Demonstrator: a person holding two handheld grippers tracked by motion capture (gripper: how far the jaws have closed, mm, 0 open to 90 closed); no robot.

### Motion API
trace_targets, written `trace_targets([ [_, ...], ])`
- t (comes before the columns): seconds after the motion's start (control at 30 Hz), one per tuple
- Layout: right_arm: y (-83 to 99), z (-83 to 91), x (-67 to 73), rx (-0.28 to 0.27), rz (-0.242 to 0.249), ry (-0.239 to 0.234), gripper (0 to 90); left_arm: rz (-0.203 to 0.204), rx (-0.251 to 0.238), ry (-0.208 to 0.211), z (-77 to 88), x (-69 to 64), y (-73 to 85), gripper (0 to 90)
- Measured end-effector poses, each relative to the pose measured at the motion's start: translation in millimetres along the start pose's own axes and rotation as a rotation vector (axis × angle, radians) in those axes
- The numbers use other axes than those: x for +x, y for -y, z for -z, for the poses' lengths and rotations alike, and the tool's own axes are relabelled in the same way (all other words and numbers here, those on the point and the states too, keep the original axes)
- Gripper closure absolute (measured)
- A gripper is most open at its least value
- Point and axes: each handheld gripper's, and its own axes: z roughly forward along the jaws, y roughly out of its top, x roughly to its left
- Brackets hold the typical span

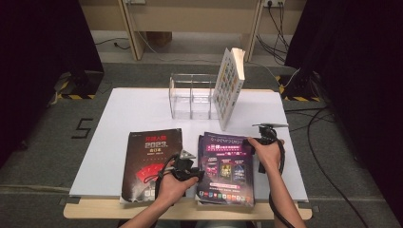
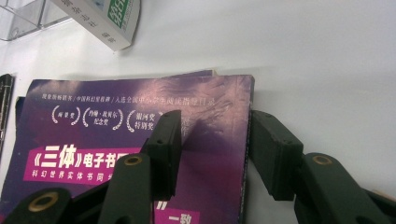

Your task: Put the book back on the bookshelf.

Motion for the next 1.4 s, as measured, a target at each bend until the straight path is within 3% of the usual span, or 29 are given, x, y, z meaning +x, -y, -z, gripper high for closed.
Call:
trace_targets([
  [0.17,-1.2,-0.7,-0.2,0.000,0.003,-0.004,57.3,-0.005,0.008,-0.003,-0.6,0.6,-0.5,73.1],
  [0.27,-1.3,1.4,-0.9,-0.004,-0.012,-0.002,64.4,-0.018,0.018,-0.012,-0.6,-0.4,-1.2,73.2],
  [0.53,-1.9,16.1,8.5,-0.041,0.041,0.004,77.6,-0.021,0.016,-0.025,-0.6,0.3,-2.6,75.1],
  [0.6,-1.9,19.1,11.6,-0.038,0.023,-0.004,77.9,-0.029,0.017,-0.032,-0.8,-0.2,-3.2,75.4],
  [0.67,-2.7,20.5,11.0,-0.037,0.041,-0.012,77.8,-0.034,0.017,-0.036,-0.8,-0.8,-2.9,75.5],
  [0.8,-3.2,20.7,9.3,-0.006,0.012,-0.048,73.5,-0.035,0.019,-0.037,-0.7,-0.9,-3.2,75.5],
  [0.97,-1.3,18.8,6.8,0.005,0.004,-0.051,78.6,-0.041,0.019,-0.040,-0.6,-1.3,-3.2,75.5],
  [1.1,-1.3,23.9,11.5,-0.014,-0.016,-0.087,84.4,-0.039,0.018,-0.035,0.8,0.2,-2.8,75.8],
  [1.13,-1.4,25.4,13.1,-0.027,0.009,-0.083,84.6,-0.036,0.015,-0.028,1.4,1.0,-2.6,76.0],
  [1.27,-0.5,35.0,20.5,-0.068,0.021,-0.111,84.8,-0.032,-0.015,-0.020,9.5,4.7,-2.2,74.4],
  [1.4,2.3,45.0,30.5,-0.116,0.064,-0.121,84.9,-0.035,-0.042,-0.038,21.7,12.2,-2.2,70.5],
])
